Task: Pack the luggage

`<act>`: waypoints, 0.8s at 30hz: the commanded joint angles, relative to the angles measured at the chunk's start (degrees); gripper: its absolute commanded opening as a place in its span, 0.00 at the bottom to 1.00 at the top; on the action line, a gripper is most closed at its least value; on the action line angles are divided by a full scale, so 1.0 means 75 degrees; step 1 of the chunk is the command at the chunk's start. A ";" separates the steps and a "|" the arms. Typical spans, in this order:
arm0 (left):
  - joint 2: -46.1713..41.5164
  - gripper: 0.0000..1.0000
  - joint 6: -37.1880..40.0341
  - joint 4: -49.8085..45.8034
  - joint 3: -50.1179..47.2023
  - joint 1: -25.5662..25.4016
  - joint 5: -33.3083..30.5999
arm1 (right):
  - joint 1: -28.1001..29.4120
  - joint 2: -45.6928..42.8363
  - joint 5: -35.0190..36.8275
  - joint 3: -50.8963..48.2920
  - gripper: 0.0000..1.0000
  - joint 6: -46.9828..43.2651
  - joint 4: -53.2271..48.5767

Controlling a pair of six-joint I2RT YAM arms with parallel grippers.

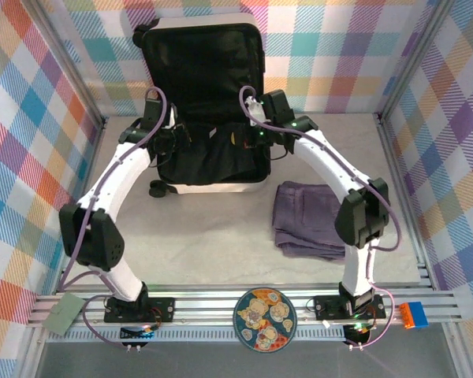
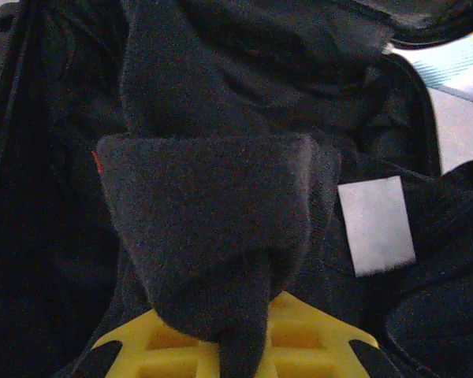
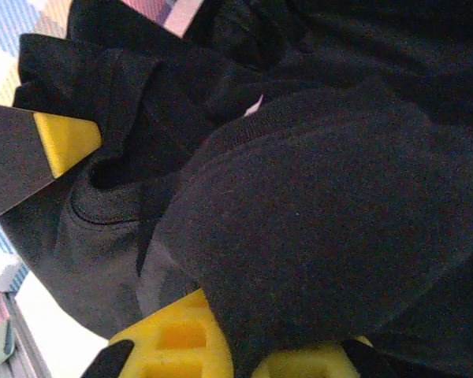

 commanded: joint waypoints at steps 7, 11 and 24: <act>0.1632 0.00 0.0161 0.1056 0.0728 0.0456 0.0177 | -0.0361 0.2129 -0.0670 0.2195 0.00 -0.0159 -0.0403; 0.2107 0.00 0.0024 0.1377 0.0734 0.0655 0.0307 | -0.0471 0.2697 -0.0718 0.2487 0.00 -0.0027 -0.0410; 0.3195 0.00 0.0036 0.1516 0.1403 0.0787 0.0449 | -0.0694 0.3864 -0.0584 0.3246 0.00 0.0168 -0.0617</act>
